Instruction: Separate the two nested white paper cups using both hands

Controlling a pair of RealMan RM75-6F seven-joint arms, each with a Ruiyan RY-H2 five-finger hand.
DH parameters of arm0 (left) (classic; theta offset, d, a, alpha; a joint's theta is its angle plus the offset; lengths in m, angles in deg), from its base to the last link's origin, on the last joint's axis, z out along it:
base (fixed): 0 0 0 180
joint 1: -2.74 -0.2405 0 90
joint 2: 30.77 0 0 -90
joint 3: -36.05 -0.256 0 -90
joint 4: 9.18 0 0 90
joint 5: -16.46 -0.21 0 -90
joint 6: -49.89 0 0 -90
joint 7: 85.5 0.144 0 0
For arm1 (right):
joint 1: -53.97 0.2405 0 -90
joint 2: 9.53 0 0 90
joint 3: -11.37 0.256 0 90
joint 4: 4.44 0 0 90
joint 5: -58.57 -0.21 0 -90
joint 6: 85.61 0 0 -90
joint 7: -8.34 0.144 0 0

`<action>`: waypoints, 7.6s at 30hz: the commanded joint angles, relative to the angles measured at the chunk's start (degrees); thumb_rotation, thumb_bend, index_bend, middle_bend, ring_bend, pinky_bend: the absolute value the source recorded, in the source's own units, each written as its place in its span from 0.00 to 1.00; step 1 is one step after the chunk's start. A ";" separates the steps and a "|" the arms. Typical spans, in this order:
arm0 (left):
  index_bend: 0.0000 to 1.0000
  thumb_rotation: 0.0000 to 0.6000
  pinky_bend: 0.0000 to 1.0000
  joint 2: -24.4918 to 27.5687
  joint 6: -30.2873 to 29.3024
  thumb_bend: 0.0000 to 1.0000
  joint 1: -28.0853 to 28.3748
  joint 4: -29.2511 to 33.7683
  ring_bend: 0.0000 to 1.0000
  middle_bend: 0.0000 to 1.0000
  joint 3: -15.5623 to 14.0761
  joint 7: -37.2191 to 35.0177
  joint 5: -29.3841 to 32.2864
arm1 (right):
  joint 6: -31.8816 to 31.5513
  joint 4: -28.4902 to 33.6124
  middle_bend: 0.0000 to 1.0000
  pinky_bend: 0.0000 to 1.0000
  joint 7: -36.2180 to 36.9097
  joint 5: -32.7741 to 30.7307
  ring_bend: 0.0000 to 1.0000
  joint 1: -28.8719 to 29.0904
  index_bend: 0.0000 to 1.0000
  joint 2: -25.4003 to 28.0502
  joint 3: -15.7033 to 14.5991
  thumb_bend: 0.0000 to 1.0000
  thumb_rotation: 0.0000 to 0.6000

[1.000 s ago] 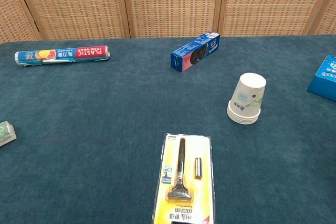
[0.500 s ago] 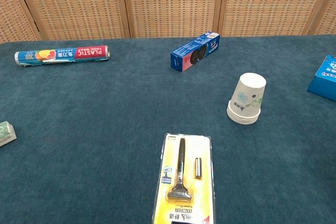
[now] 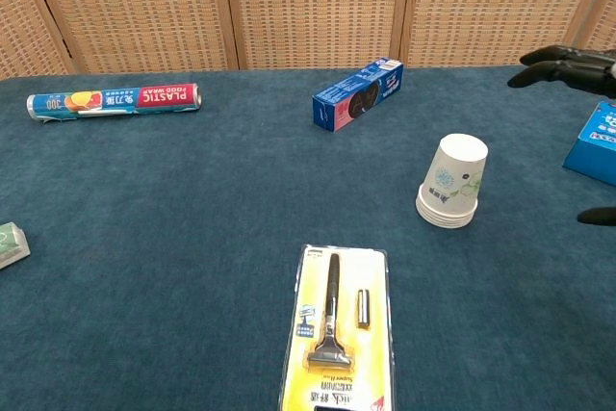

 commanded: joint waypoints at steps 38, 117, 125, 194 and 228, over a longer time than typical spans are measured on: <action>0.00 1.00 0.00 -1.58 1.68 0.14 1.16 -2.11 0.00 0.00 1.19 2.36 3.64 | 12.42 -17.70 0.07 0.14 -12.96 -38.37 0.00 23.67 0.27 -13.41 6.44 0.11 1.00; 0.00 1.00 0.00 -2.69 18.43 0.14 16.32 4.29 0.00 0.00 11.01 -19.94 13.73 | 16.77 -11.44 0.66 0.72 18.03 -70.00 0.51 39.42 0.79 -14.04 29.44 0.25 1.00; 0.00 1.00 0.00 -6.07 20.19 0.14 18.39 2.46 0.00 0.00 11.50 -24.72 14.64 | 19.71 -13.61 0.66 0.72 21.29 -74.01 0.51 40.73 0.79 -13.76 30.28 0.25 1.00; 0.28 1.00 0.00 -24.28 32.29 0.15 37.61 -28.60 0.00 0.00 8.93 -105.23 3.59 | 22.52 -15.46 0.66 0.72 28.76 -71.44 0.51 44.05 0.79 -12.57 25.02 0.25 1.00; 0.46 1.00 0.00 -28.51 33.69 0.30 41.16 -26.93 0.00 0.00 10.73 -98.44 9.68 | 22.72 -14.52 0.66 0.72 29.84 -71.05 0.51 44.44 0.79 -12.55 22.91 0.25 1.00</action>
